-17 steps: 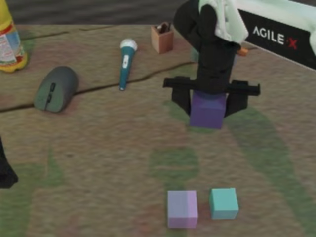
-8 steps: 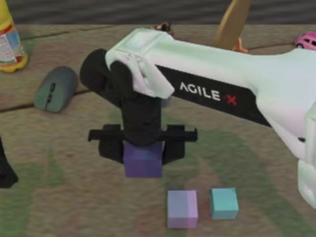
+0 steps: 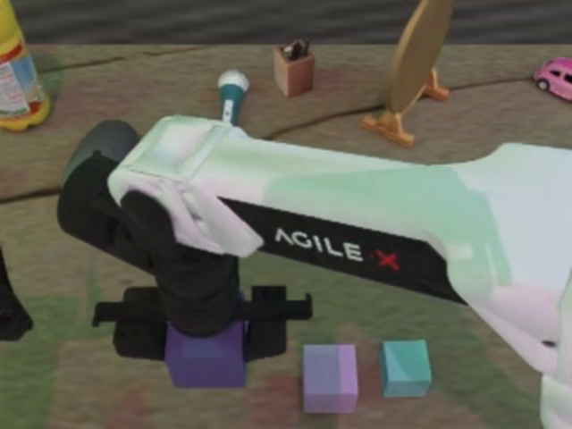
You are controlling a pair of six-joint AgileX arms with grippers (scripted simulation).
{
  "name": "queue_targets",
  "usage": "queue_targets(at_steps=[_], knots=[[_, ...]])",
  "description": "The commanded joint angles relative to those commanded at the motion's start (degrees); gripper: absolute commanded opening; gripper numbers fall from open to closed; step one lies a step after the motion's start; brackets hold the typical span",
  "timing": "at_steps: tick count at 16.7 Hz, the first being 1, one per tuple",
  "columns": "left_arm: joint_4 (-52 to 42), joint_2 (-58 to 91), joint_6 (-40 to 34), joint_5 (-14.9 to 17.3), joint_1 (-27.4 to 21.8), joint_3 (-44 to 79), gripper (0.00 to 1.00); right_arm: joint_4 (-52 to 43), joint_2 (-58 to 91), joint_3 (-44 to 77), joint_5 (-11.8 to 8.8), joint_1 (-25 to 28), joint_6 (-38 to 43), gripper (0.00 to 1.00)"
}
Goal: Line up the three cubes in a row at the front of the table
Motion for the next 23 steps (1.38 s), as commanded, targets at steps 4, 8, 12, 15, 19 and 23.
queue_targets(at_steps=[4, 8, 12, 15, 19, 23], knots=[[0.00, 0.00, 0.00, 0.00, 0.00, 0.00, 1.00, 2.48, 0.81, -1.96, -0.02, -0.12, -0.15, 0.00], [0.00, 0.00, 0.00, 0.00, 0.00, 0.00, 1.00, 10.99, 2.65, -7.87, 0.01, -0.12, -0.15, 0.00], [0.00, 0.00, 0.00, 0.00, 0.00, 0.00, 1.00, 13.54, 3.49, -10.04, 0.04, -0.10, -0.06, 0.00], [0.00, 0.00, 0.00, 0.00, 0.00, 0.00, 1.00, 13.54, 3.49, -10.04, 0.04, -0.10, -0.06, 0.08], [0.00, 0.00, 0.00, 0.00, 0.00, 0.00, 1.00, 13.54, 3.49, -10.04, 0.04, -0.10, -0.06, 0.38], [0.00, 0.00, 0.00, 0.00, 0.00, 0.00, 1.00, 13.54, 3.49, -10.04, 0.04, -0.10, -0.06, 0.68]])
